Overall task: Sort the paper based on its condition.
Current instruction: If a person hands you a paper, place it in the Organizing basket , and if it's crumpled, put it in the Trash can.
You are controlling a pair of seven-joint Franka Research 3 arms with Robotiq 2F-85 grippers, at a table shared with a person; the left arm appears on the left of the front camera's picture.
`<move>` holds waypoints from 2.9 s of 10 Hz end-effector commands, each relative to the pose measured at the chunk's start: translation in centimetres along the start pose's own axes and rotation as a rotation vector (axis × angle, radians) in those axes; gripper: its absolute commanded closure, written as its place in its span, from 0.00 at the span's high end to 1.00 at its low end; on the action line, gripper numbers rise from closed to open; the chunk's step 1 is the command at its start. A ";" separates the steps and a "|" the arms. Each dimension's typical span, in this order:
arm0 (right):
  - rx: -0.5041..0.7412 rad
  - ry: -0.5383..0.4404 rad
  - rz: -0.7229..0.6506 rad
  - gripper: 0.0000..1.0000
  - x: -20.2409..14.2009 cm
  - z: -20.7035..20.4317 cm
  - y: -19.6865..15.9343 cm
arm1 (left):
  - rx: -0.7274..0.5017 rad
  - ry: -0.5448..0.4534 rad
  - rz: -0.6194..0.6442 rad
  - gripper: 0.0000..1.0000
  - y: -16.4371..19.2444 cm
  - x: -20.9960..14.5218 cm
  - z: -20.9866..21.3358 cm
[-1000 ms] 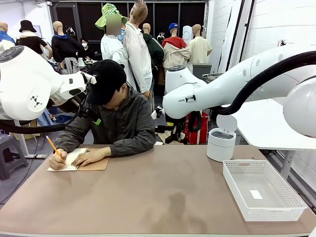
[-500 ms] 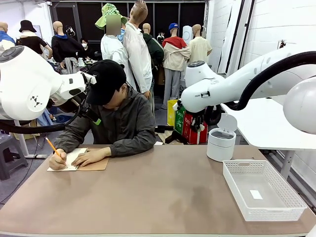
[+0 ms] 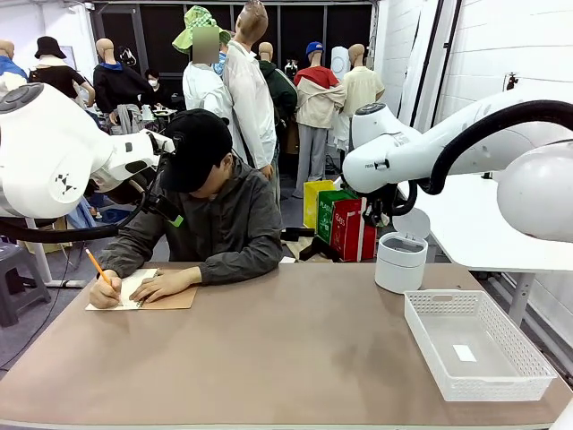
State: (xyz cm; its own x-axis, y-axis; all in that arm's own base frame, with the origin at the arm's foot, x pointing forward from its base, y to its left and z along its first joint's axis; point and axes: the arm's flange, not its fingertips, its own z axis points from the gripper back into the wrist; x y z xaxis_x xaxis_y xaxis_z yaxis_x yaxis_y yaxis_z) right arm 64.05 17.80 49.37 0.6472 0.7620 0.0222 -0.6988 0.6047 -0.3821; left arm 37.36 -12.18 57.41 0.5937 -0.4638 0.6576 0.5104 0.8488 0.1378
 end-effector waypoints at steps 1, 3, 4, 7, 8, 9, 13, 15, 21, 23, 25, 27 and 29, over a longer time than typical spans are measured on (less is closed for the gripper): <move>-0.024 0.028 0.029 0.00 1.0 -1.1 -1.2 | -0.002 -0.002 -0.002 1.00 0.1 0.0 0.1; -0.020 0.047 0.026 0.00 0.4 -2.3 -1.8 | -0.002 -0.002 -0.002 1.00 0.1 0.0 0.1; -0.021 0.055 0.017 0.00 -0.2 -2.6 -1.9 | -0.002 -0.002 -0.002 1.00 0.1 0.0 0.1; -0.023 0.092 0.000 0.00 -2.0 -3.6 -2.4 | -0.002 -0.002 -0.002 1.00 0.1 0.0 0.1; -0.023 0.101 0.002 0.00 -2.3 -3.9 -2.6 | -0.002 -0.002 -0.002 1.00 0.1 0.0 0.1; -0.026 0.105 0.003 0.00 -2.6 -4.3 -2.5 | -0.002 -0.002 -0.002 1.00 0.1 0.0 0.1; -0.057 0.120 -0.015 0.00 -3.2 -5.4 -3.2 | -0.002 -0.002 -0.002 1.00 0.1 0.0 0.1; -0.066 0.131 -0.020 0.00 -3.1 -5.6 -3.3 | -0.002 -0.002 -0.002 1.00 0.1 0.0 0.1; -0.053 0.150 -0.031 0.86 -3.0 -5.6 -3.1 | -0.002 -0.002 -0.002 1.00 0.1 0.0 0.1; -0.055 0.152 -0.026 1.00 -2.9 -5.5 -3.0 | -0.002 -0.002 -0.002 1.00 0.1 0.0 0.1; -0.056 0.153 -0.026 1.00 -3.0 -5.4 -3.0 | -0.002 -0.002 -0.002 1.00 0.1 0.0 0.1; -0.048 0.150 -0.018 1.00 -2.9 -5.2 -2.8 | -0.002 -0.002 -0.002 1.00 0.1 0.0 0.1; -0.026 0.151 -0.003 1.00 -2.9 -4.8 -2.6 | -0.002 -0.002 -0.002 1.00 0.1 0.0 0.1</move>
State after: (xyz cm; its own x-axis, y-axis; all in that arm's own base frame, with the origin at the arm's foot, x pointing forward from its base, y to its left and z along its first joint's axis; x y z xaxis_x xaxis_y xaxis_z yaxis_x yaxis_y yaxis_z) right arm 65.93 12.86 45.89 0.6905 0.7173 -0.0937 -0.6848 0.6065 -0.4040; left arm 37.36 -12.18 57.40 0.5937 -0.4638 0.6576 0.5104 0.8488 0.1378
